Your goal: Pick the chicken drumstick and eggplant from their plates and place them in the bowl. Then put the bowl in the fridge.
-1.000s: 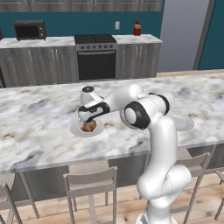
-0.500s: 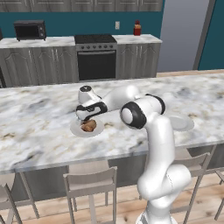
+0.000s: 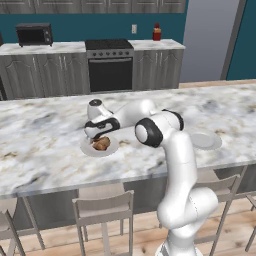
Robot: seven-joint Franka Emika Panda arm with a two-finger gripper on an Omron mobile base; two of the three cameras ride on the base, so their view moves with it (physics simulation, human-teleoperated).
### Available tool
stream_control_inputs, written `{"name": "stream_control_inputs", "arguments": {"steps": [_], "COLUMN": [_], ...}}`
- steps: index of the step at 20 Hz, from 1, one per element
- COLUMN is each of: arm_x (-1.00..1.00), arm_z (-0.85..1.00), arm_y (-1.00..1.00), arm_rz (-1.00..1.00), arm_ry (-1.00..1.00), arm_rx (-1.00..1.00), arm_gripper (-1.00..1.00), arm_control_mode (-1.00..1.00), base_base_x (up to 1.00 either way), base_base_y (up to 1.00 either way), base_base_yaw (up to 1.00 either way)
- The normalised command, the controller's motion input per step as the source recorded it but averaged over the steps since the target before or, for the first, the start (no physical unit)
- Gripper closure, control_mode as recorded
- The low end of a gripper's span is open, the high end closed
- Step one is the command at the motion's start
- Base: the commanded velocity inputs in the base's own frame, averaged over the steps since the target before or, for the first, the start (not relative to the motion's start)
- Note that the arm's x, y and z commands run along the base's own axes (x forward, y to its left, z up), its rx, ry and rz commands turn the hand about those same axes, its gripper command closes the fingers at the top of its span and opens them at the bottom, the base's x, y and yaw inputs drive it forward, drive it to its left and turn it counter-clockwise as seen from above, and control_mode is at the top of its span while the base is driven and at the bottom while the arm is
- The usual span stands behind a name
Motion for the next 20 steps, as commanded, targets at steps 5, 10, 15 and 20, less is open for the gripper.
{"name": "stream_control_inputs", "arguments": {"steps": [5, 10, 15, 20], "arm_x": [0.03, 0.00, 0.02, 0.00], "arm_z": [-0.18, -0.08, -0.08, -0.06], "arm_y": [0.00, 0.00, 0.00, -0.03], "arm_rz": [0.00, -0.02, -0.08, -0.14], "arm_ry": [0.03, 0.02, 0.01, 0.02], "arm_rx": [0.00, 0.00, 0.00, 0.00], "arm_gripper": [-1.00, -1.00, -1.00, -1.00], "arm_control_mode": [-1.00, -1.00, -1.00, -1.00], "base_base_x": [0.00, 0.00, 0.00, 0.00], "base_base_y": [0.00, 0.00, 0.00, 0.00], "base_base_yaw": [0.00, 0.00, 0.00, 0.00]}}
